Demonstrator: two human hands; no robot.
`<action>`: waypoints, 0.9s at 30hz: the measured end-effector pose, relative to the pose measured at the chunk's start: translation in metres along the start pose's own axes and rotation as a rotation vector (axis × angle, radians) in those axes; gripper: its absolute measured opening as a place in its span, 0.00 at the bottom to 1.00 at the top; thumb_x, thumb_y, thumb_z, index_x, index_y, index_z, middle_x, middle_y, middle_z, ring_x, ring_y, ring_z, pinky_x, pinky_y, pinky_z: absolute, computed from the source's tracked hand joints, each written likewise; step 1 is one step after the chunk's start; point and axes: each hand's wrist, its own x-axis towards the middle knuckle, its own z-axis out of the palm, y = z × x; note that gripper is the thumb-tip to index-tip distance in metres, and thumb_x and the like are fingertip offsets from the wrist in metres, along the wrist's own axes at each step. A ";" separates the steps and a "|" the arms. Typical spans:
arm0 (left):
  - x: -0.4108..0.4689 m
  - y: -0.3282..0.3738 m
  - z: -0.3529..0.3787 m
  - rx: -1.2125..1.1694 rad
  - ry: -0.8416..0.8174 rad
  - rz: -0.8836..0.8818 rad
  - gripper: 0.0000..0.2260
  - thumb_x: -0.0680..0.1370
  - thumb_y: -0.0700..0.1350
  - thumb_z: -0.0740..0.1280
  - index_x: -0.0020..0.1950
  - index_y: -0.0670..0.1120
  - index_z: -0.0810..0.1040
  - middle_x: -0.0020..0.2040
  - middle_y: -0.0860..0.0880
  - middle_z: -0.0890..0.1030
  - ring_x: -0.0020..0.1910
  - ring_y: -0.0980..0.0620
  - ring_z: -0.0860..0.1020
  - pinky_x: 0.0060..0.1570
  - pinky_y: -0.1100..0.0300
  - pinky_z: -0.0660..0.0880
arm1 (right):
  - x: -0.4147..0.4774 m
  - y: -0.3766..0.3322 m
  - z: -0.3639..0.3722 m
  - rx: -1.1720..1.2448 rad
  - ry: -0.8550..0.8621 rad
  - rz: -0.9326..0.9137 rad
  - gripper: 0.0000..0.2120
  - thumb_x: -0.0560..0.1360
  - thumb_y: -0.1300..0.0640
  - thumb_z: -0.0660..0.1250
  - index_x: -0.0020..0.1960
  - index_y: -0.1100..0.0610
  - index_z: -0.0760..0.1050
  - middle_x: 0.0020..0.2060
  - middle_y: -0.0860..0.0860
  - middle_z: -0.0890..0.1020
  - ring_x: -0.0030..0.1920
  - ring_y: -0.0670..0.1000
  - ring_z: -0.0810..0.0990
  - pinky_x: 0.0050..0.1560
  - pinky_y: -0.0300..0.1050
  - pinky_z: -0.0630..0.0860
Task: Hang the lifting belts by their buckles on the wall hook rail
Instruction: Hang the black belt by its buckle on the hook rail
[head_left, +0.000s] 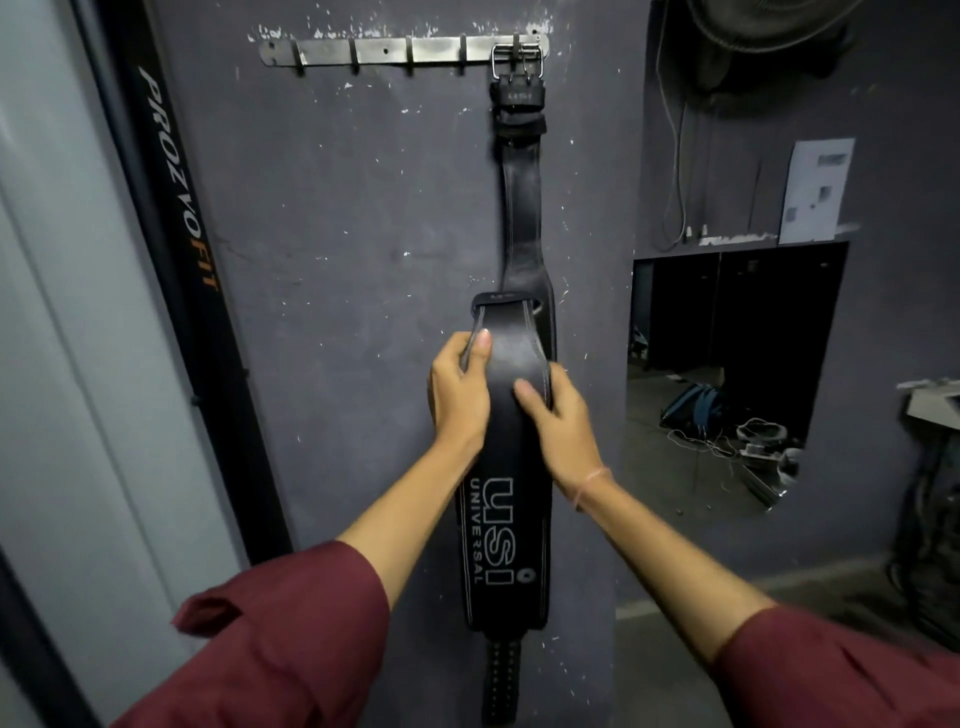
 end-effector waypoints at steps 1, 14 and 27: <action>0.004 0.003 0.002 0.005 0.015 0.006 0.16 0.82 0.46 0.63 0.37 0.42 0.69 0.33 0.52 0.66 0.33 0.59 0.63 0.36 0.59 0.63 | -0.020 0.020 0.001 -0.006 0.020 0.036 0.20 0.78 0.45 0.66 0.67 0.51 0.73 0.62 0.48 0.81 0.64 0.50 0.78 0.68 0.50 0.72; 0.021 0.011 -0.003 0.200 0.026 0.012 0.18 0.84 0.51 0.60 0.35 0.48 0.63 0.30 0.55 0.62 0.30 0.57 0.60 0.32 0.58 0.60 | -0.015 0.020 0.000 0.085 -0.061 0.121 0.25 0.75 0.44 0.70 0.69 0.49 0.72 0.65 0.49 0.79 0.70 0.55 0.73 0.71 0.59 0.69; 0.034 0.025 0.001 0.233 0.018 -0.022 0.20 0.83 0.50 0.60 0.34 0.50 0.58 0.30 0.55 0.59 0.29 0.56 0.58 0.29 0.61 0.58 | -0.039 0.015 -0.003 0.112 -0.018 0.143 0.28 0.74 0.45 0.70 0.71 0.52 0.70 0.65 0.49 0.80 0.67 0.52 0.77 0.70 0.58 0.71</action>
